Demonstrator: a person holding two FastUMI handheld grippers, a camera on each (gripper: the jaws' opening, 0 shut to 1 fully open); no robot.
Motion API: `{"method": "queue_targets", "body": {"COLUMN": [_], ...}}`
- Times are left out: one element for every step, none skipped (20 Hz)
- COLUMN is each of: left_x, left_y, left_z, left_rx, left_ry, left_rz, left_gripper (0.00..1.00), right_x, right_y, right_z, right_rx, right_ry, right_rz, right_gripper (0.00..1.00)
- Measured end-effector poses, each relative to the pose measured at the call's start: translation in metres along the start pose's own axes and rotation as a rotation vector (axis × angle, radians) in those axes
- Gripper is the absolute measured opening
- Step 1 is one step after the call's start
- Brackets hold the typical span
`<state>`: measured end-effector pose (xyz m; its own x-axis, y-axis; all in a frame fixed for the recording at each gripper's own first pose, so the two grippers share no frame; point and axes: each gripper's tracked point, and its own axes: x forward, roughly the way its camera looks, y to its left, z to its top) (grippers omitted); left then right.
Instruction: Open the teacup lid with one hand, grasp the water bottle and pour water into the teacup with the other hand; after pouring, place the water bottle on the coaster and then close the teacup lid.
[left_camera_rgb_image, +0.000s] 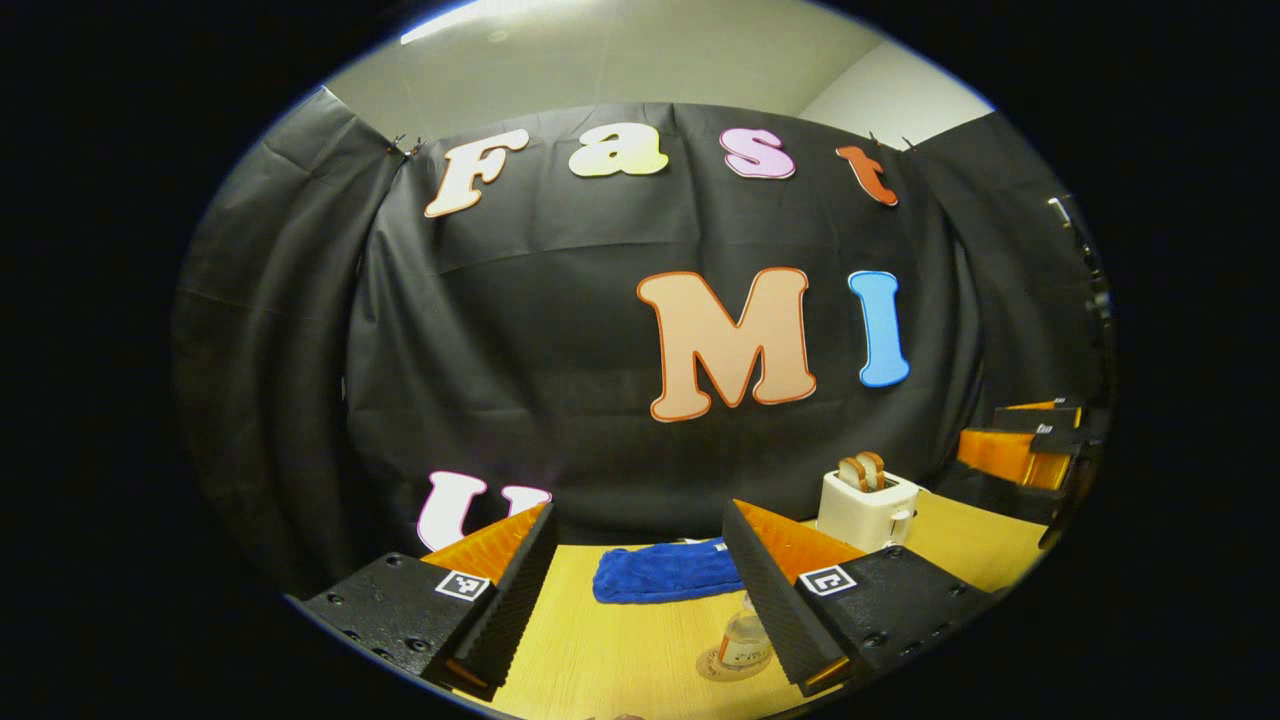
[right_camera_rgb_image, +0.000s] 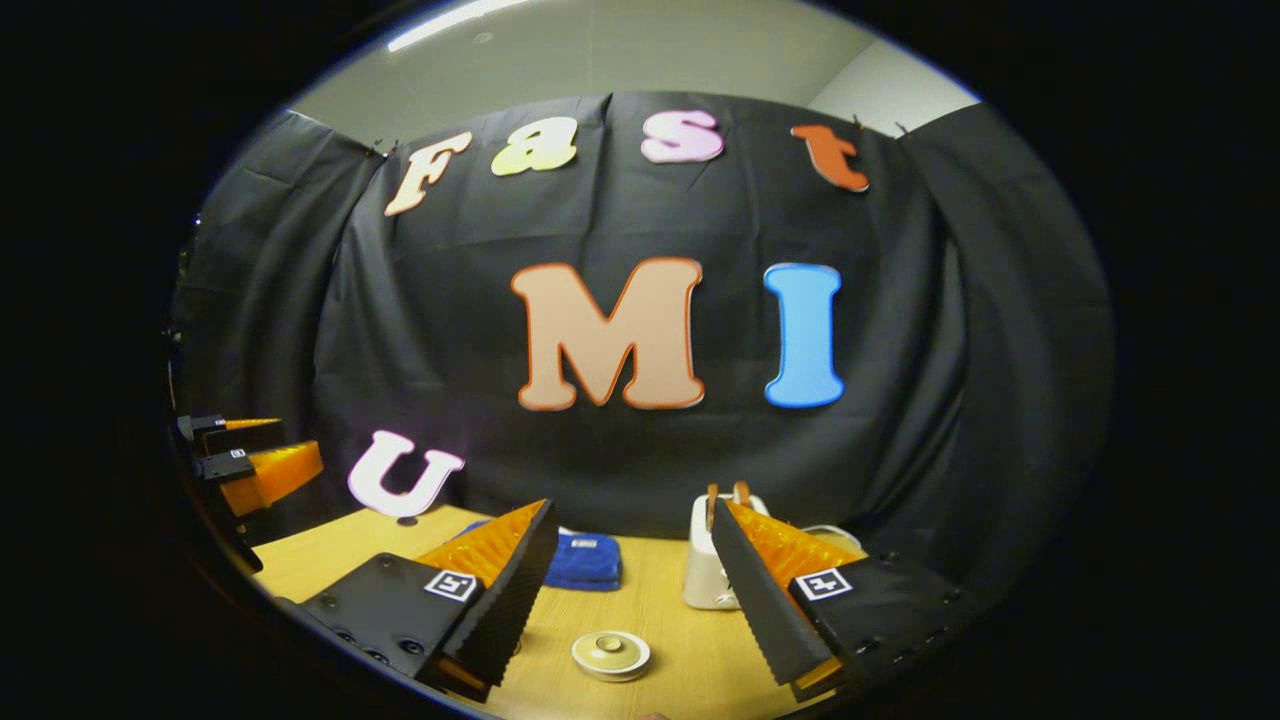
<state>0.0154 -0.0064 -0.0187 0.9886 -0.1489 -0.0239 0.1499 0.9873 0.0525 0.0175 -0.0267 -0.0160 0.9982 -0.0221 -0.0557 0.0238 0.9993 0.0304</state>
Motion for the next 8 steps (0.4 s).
{"method": "queue_targets", "body": {"left_x": [0.000,-0.001,-0.001,-0.002,-0.002,-0.004,-0.006,-0.007], "left_y": [0.001,0.002,0.003,0.004,0.005,0.007,0.008,0.009], "left_z": [0.002,0.003,0.004,0.004,0.004,0.004,0.005,0.006], "left_rx": [0.000,-0.003,-0.007,-0.012,-0.015,-0.017,-0.018,-0.023], "left_ry": [-0.004,-0.002,0.000,0.002,0.002,0.003,0.004,0.001], "left_rz": [0.006,0.015,0.023,0.031,0.037,0.042,0.048,0.051], "left_gripper": [0.99,0.99,0.99,0.99,0.99,0.99,0.99,0.99], "right_x": [-0.008,-0.013,-0.017,-0.019,-0.021,-0.023,-0.022,-0.022], "right_y": [-0.003,-0.006,-0.009,-0.012,-0.015,-0.019,-0.022,-0.026], "right_z": [0.010,0.016,0.019,0.021,0.020,0.021,0.021,0.021], "right_rx": [0.007,0.012,0.016,0.021,0.026,0.033,0.039,0.043], "right_ry": [-0.027,-0.043,-0.051,-0.055,-0.055,-0.056,-0.055,-0.057], "right_rz": [-0.013,-0.024,-0.031,-0.036,-0.043,-0.051,-0.058,-0.062], "right_gripper": [1.00,0.96,0.96,0.96,0.96,0.96,0.96,0.96]}}
